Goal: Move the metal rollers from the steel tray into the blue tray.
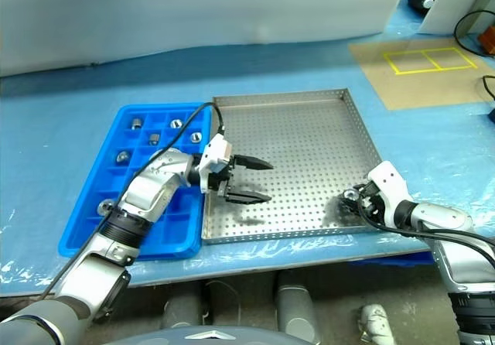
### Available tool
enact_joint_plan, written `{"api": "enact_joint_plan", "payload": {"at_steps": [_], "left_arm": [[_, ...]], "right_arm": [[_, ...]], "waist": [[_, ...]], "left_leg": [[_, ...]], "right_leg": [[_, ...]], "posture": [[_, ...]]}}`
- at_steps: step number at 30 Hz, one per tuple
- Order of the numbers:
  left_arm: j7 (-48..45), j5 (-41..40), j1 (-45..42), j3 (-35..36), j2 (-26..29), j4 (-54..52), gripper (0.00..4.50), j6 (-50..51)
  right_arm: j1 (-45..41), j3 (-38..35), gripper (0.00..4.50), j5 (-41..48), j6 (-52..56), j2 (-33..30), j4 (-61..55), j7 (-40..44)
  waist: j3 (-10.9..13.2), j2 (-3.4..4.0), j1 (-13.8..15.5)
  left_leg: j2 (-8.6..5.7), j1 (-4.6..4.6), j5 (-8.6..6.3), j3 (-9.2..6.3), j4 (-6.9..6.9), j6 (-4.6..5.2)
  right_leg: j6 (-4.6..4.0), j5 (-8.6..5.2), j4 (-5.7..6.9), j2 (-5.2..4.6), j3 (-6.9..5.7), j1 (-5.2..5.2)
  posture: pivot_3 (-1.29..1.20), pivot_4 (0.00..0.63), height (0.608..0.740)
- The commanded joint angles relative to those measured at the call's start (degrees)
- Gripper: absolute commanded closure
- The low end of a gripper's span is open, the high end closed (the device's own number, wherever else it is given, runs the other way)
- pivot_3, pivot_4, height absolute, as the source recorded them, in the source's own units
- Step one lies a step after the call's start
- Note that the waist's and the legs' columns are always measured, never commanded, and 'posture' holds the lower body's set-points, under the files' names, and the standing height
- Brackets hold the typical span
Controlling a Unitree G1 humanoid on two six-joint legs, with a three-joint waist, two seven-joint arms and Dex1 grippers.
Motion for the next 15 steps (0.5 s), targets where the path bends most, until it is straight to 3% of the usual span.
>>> {"api": "enact_joint_plan", "payload": {"at_steps": [1, 15], "left_arm": [[0.08, -0.70, -0.36, 0.51, 0.30, -2.03, 0.84, 0.18], [-0.12, -0.49, -1.73, 1.07, 0.98, -0.72, 0.84, -0.85]], "right_arm": [[-0.41, -0.30, 2.78, 0.04, -1.00, -0.66, -0.10, 0.33], [-4.82, 1.19, 2.86, -0.57, -1.33, 0.17, -1.30, -1.07]], "waist": [[0.00, 0.00, 0.00], [0.00, 0.00, 0.00]], "left_leg": [[0.00, 0.00, 0.00, 0.00, 0.01, 0.00], [0.00, 0.02, 0.00, 0.00, 0.02, -0.01]], "right_leg": [[0.00, 0.00, 0.00, 0.00, 0.00, 0.00], [0.00, 0.00, 0.04, 0.00, 0.02, 0.00]], "posture": [[-0.43, 0.150, 0.740], [-0.41, 0.150, 0.740]]}}
